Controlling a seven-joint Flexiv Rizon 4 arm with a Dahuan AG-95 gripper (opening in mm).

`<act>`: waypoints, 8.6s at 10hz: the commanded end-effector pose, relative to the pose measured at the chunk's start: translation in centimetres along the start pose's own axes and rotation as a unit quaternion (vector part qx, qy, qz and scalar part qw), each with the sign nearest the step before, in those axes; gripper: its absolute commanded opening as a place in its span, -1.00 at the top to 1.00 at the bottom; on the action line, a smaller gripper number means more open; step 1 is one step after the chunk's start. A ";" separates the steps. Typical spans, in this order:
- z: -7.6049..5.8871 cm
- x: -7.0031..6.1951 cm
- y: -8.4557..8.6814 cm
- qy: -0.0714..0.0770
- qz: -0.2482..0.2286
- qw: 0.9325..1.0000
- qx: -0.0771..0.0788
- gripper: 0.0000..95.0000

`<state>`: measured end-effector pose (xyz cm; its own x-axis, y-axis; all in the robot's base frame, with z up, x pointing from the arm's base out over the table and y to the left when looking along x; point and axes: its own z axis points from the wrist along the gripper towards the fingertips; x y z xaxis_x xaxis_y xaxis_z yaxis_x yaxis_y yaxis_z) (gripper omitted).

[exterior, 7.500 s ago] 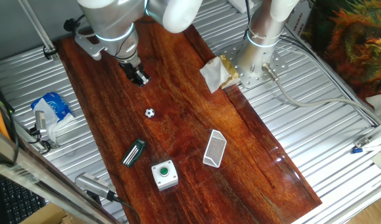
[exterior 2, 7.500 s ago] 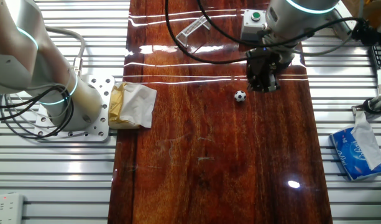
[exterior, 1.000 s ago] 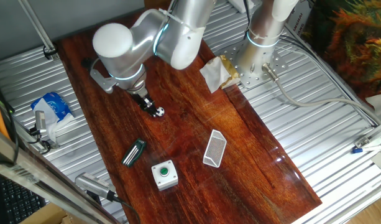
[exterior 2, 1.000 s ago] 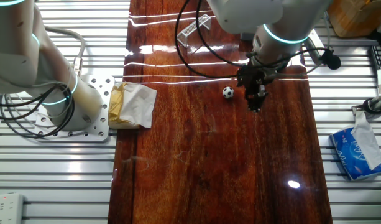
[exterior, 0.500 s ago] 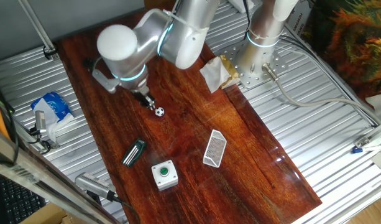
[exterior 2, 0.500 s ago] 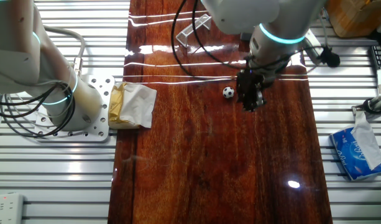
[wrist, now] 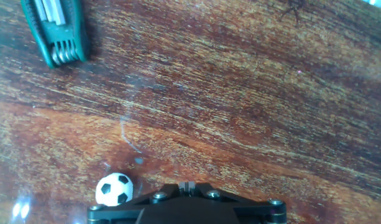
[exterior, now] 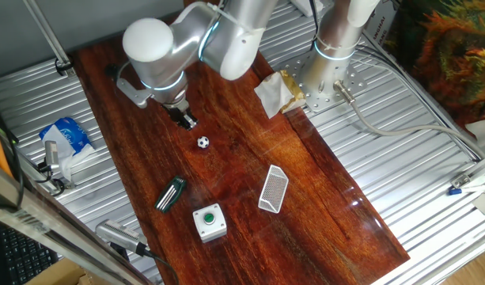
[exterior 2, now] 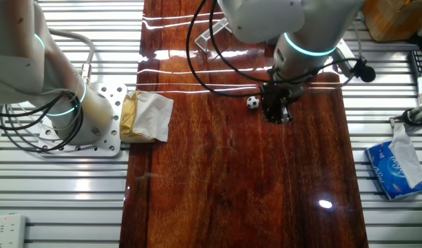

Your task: Push the soccer ball into the goal

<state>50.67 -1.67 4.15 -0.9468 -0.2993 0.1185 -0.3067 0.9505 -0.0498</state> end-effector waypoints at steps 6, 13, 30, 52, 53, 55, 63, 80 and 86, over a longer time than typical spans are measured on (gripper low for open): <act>1.5 0.3 1.0 -0.004 0.019 1.000 -0.016 1.00; 1.8 -0.1 2.6 -0.002 0.064 0.997 -0.046 1.00; 1.8 -0.1 2.6 -0.006 -0.084 0.996 0.011 1.00; 2.9 1.3 3.5 -0.020 -0.026 0.998 -0.047 1.00; 2.6 1.1 3.7 -0.019 -0.021 0.998 -0.048 1.00; 2.1 -0.2 5.2 -0.018 0.005 0.998 -0.053 1.00; 1.0 -2.2 11.3 -0.004 0.084 0.994 -0.068 1.00; 1.8 0.2 8.6 -0.005 0.047 0.997 -0.056 1.00; 2.3 -1.0 9.4 -0.015 0.055 0.997 -0.055 1.00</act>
<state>48.57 7.46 1.14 -0.9772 -0.1947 0.0853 -0.1913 0.9804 0.0467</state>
